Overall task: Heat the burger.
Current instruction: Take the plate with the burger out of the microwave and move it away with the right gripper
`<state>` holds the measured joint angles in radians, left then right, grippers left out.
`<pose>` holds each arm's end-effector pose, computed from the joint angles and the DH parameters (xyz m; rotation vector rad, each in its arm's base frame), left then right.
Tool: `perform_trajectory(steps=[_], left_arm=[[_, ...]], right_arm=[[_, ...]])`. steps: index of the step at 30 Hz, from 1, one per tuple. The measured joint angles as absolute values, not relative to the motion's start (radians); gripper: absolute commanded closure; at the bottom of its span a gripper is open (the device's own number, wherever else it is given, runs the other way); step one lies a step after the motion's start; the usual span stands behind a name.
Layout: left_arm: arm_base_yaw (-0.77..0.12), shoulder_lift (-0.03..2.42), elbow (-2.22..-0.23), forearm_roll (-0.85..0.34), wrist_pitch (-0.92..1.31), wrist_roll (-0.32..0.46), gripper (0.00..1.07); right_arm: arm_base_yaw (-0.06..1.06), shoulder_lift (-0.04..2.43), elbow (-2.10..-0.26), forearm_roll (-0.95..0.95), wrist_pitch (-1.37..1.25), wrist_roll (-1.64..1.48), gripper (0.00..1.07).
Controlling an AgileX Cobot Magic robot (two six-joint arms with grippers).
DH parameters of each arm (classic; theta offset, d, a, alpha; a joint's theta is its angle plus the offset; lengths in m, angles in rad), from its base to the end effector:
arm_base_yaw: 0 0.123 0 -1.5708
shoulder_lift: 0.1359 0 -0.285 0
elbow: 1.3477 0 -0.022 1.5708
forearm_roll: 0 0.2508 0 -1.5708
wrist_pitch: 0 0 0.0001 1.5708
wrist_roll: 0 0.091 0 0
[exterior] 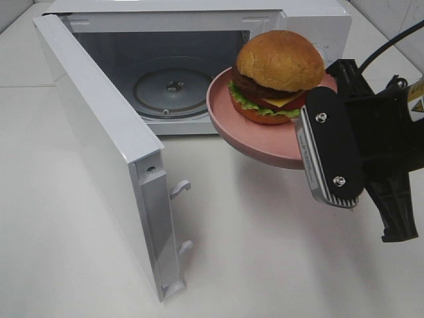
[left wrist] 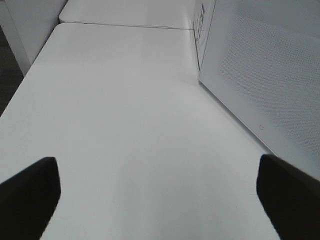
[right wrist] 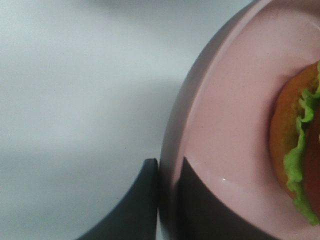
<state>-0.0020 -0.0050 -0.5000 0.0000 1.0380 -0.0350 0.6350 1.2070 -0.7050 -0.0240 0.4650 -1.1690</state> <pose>-0.0047 0.0000 0.2791 -0.0333 2.0164 -0.0235 0.1873 0.1368 0.2495 -1.9494 1.5130 -0.2563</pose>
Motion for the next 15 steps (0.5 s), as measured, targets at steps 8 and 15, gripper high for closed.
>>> perform_trajectory(steps=[8, 15], left_arm=[[-0.002, -0.005, -0.5, 0.0, 1.038, -0.035, 0.06], [-0.002, -0.005, -0.5, 0.0, 1.038, -0.035, 0.06]], right_arm=[[0.635, 1.094, -0.651, -0.099, 0.511, -1.057, 1.07], [0.635, 0.999, -0.628, -0.204, 0.585, -0.893, 1.07]])
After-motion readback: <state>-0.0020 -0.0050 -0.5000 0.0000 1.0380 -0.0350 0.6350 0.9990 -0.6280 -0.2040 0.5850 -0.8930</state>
